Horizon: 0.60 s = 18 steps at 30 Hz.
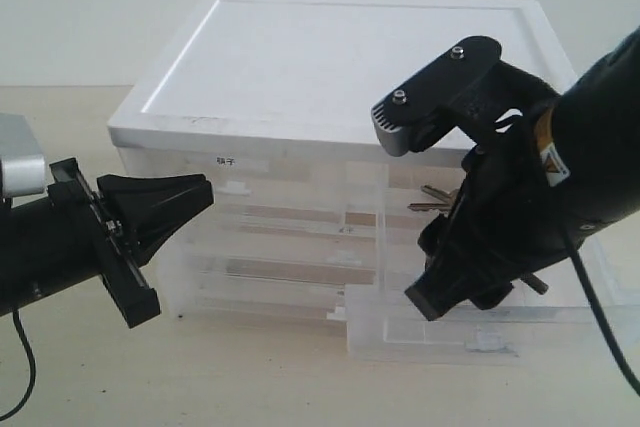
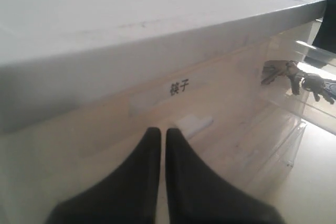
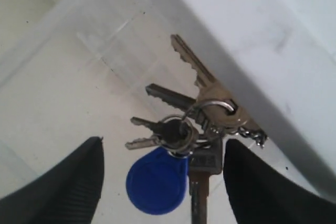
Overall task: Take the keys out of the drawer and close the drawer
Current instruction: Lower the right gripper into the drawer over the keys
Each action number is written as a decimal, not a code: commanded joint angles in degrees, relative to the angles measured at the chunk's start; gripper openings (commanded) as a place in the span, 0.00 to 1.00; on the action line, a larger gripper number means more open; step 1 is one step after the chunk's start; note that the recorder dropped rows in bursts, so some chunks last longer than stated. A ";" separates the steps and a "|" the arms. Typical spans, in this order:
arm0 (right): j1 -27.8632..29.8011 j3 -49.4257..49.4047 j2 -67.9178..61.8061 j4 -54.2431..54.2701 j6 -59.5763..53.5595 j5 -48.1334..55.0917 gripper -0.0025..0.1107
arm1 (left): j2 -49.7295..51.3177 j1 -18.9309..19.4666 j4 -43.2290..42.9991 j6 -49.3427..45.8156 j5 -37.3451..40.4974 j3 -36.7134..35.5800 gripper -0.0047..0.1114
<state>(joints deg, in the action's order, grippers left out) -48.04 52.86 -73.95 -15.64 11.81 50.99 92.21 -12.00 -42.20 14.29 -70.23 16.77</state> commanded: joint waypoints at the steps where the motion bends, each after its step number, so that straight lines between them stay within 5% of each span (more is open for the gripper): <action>1: 0.05 -0.15 -3.67 -3.32 3.49 -2.11 0.56 | 0.14 -0.09 -0.28 0.68 0.26 0.25 0.08; 4: 0.05 -0.15 -3.96 -4.01 3.60 -2.10 0.40 | 0.14 -0.09 -0.28 0.68 0.26 0.25 0.08; 7: 0.05 -0.15 -3.82 -5.33 1.17 -1.06 0.01 | 0.14 -0.09 -0.26 0.68 0.26 0.25 0.08; 18: 0.05 -0.15 8.38 -5.24 -3.44 -3.20 0.02 | 0.14 -0.09 -0.38 1.21 0.26 0.25 0.08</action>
<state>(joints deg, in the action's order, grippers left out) -48.08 52.80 -67.87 -20.60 9.56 48.34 92.21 -12.00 -42.41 14.82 -69.98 16.77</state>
